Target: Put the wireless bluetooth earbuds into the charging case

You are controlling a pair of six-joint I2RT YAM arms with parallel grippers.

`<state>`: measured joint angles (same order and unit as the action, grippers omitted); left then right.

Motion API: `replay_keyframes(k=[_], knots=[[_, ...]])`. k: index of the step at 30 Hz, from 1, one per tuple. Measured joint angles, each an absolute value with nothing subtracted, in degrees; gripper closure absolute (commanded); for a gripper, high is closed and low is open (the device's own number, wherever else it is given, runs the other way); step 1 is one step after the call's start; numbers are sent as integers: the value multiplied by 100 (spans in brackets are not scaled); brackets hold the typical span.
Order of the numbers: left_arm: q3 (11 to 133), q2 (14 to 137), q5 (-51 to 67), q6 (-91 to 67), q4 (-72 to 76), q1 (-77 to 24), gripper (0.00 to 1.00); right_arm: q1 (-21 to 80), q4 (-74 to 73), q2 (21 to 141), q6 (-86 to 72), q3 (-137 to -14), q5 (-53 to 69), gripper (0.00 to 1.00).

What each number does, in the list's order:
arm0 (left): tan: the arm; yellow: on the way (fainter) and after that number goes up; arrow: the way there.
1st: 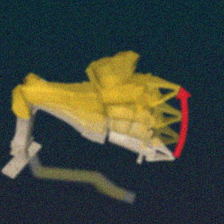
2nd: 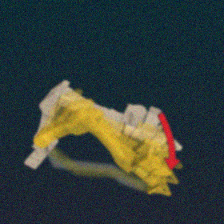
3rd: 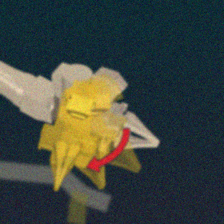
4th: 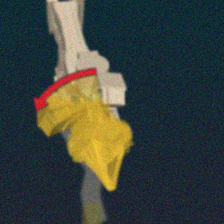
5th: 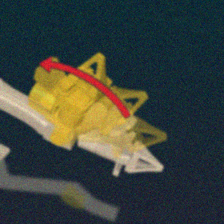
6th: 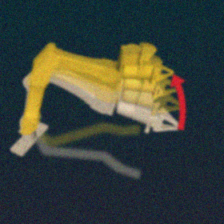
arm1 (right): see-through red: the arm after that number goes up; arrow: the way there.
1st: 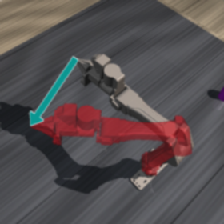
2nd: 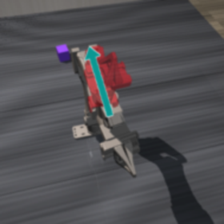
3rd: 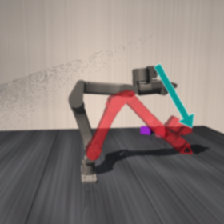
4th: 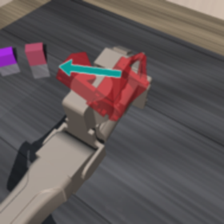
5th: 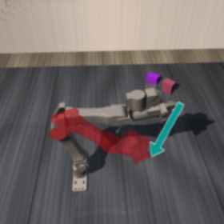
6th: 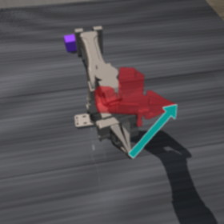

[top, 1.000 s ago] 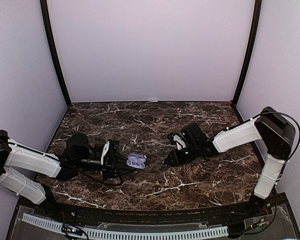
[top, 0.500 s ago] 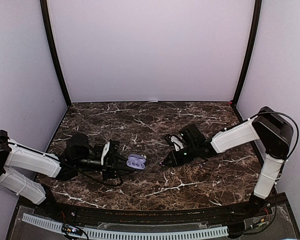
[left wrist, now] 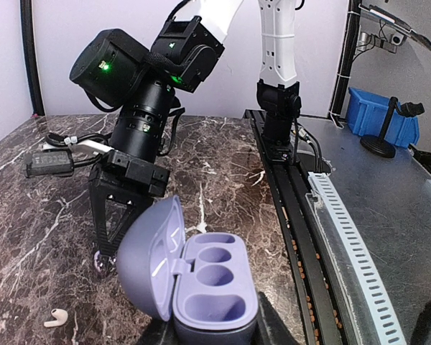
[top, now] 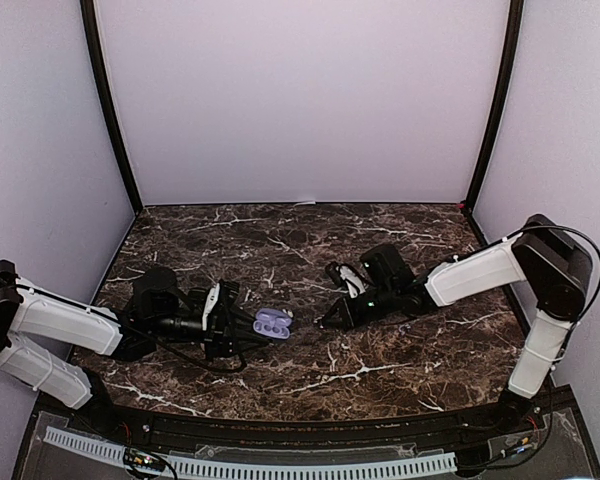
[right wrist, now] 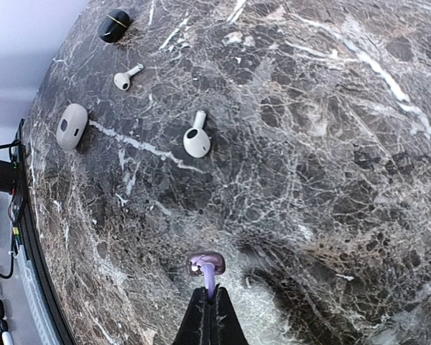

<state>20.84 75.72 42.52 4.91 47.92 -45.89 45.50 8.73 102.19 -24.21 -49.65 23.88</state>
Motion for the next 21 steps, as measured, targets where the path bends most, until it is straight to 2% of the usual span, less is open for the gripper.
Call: replay_keyframes(k=[8, 21], knots=[[2084, 7579, 4254, 491, 4801, -4589, 83, 4617, 980, 9824, -2209, -4727, 2416, 100], [2086, 7725, 4359, 489, 4877, -4589, 83, 5478, 1570, 7902, -978, -4088, 2152, 100]])
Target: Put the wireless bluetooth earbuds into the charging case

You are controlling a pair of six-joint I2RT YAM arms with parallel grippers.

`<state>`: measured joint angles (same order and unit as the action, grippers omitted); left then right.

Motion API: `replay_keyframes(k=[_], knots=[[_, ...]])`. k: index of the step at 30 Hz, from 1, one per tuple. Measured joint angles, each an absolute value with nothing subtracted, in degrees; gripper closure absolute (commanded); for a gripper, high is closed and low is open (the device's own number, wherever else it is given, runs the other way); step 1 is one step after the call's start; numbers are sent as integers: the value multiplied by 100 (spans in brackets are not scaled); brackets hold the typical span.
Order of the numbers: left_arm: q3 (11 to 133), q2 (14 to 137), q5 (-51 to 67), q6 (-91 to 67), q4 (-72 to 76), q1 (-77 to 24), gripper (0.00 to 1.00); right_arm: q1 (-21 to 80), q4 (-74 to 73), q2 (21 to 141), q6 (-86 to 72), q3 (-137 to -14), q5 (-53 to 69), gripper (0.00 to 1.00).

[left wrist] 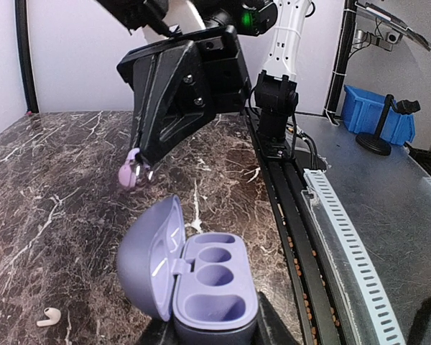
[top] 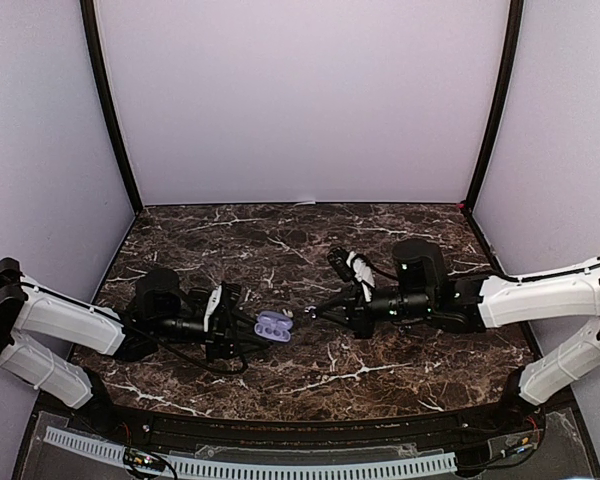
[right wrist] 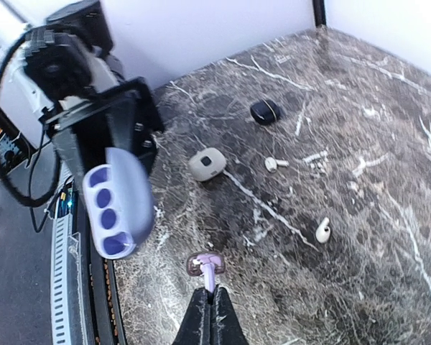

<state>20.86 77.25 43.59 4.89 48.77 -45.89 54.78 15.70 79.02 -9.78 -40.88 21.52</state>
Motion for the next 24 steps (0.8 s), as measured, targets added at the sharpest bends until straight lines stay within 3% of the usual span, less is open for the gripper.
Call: replay_keyframes(k=[10, 24], knots=[[2145, 7725, 4372, 486, 4875, -4589, 85, 5883, 1669, 7476, -320, -3933, 2043, 100], [2252, 7815, 4394, 482, 4866, -4591, 86, 6263, 1533, 7749, 217, -4464, 2034, 100]])
